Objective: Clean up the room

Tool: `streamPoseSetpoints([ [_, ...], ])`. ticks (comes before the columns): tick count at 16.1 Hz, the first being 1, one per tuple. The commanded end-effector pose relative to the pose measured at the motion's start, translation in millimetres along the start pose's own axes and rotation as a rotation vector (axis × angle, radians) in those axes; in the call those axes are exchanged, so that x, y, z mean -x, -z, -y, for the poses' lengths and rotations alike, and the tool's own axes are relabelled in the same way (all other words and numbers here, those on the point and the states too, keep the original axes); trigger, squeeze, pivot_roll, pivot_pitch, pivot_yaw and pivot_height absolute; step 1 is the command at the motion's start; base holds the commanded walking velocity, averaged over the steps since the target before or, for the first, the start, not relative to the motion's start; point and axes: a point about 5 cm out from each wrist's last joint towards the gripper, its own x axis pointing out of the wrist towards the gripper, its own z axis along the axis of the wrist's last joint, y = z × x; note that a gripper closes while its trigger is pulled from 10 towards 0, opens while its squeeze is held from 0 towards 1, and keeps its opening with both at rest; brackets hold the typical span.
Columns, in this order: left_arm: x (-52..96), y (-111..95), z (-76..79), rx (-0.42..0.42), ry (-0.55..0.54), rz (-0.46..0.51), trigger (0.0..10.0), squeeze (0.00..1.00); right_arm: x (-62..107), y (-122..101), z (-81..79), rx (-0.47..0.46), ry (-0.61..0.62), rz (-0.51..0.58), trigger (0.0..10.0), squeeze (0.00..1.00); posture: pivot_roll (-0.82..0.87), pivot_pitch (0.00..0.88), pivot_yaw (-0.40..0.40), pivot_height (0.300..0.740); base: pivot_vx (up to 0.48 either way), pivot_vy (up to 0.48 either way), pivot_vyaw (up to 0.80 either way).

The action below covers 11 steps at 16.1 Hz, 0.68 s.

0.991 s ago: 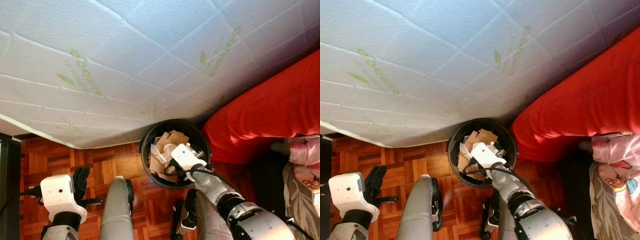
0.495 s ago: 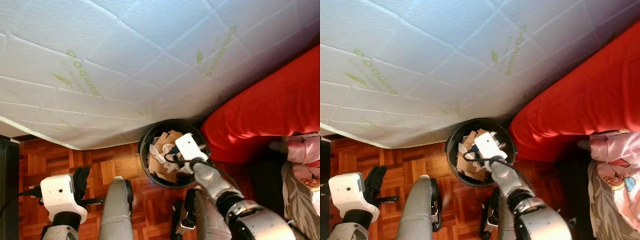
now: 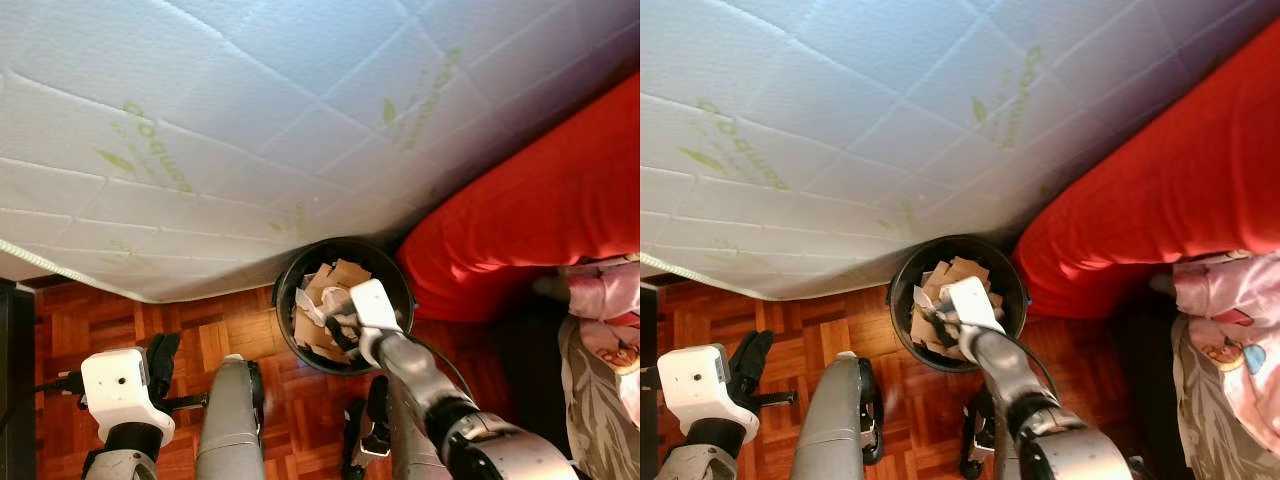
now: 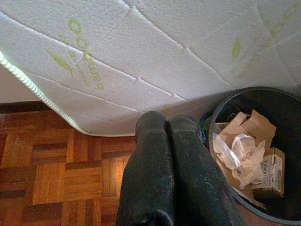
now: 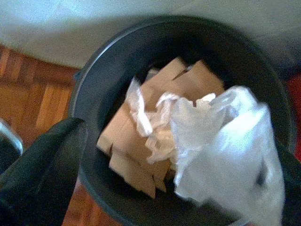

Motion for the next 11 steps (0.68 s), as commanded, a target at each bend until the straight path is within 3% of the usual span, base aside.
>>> streamPoseSetpoints([
  [1, 4.5, 3.5, -3.1, -0.001, -0.021, -0.027, 10.0, 0.0, 8.7, 45.0, -11.1, 0.026, -0.04, -0.2, 10.0, 0.0, 0.35, 0.532, -0.104, 0.641, 0.0, 0.0, 0.0],
  [2, 4.1, 3.4, -3.0, 0.0, -0.021, -0.026, 10.0, 0.0, 18.5, 73.8, -6.9, 0.253, -0.035, -0.377, 10.0, 0.0, 0.35, 0.535, -0.111, 0.641, 0.0, 0.0, 0.0],
  [3, 4.2, 3.3, -2.4, 0.001, -0.02, -0.025, 10.0, 0.0, 15.7, 66.6, -10.5, 0.083, -0.04, -0.299, 10.0, 0.0, 0.35, 0.535, -0.11, 0.641, 0.0, 0.0, 0.0],
  [4, 4.4, 3.5, -2.3, 0.003, -0.021, -0.026, 10.0, 0.0, 8.2, 41.9, -16.5, -0.056, -0.07, -0.137, 10.0, 0.0, 0.35, 0.536, -0.107, 0.641, 0.0, 0.0, 0.0],
  [5, 4.5, 3.7, -2.2, 0.003, -0.021, -0.027, 10.0, 0.0, 6.2, 32.9, -18.1, -0.087, -0.08, -0.079, 10.0, 0.0, 0.35, 0.536, -0.107, 0.641, 0.0, 0.0, 0.0],
  [7, 4.3, 4.0, -1.3, 0.005, -0.021, -0.026, 10.0, 0.0, 3.5, 15.9, -36.7, 0.566, -0.139, 0.051, 10.0, 0.0, 0.35, 0.534, -0.11, 0.641, 0.0, 0.0, 0.0],
  [9, 4.3, 3.5, -2.1, 0.004, -0.024, -0.024, 10.0, 0.0, 4.0, 16.8, -44.8, 0.944, -0.135, 0.109, 10.0, 0.0, 0.35, 0.536, -0.115, 0.641, 0.0, 0.0, 0.0],
  [11, 5.3, 4.4, -1.7, 0.005, -0.025, -0.027, 10.0, 0.0, 4.0, 28.7, -30.2, 1.018, -0.059, -0.029, 10.0, 0.0, 0.35, 0.534, -0.117, 0.641, 0.0, 0.0, 0.0],
])
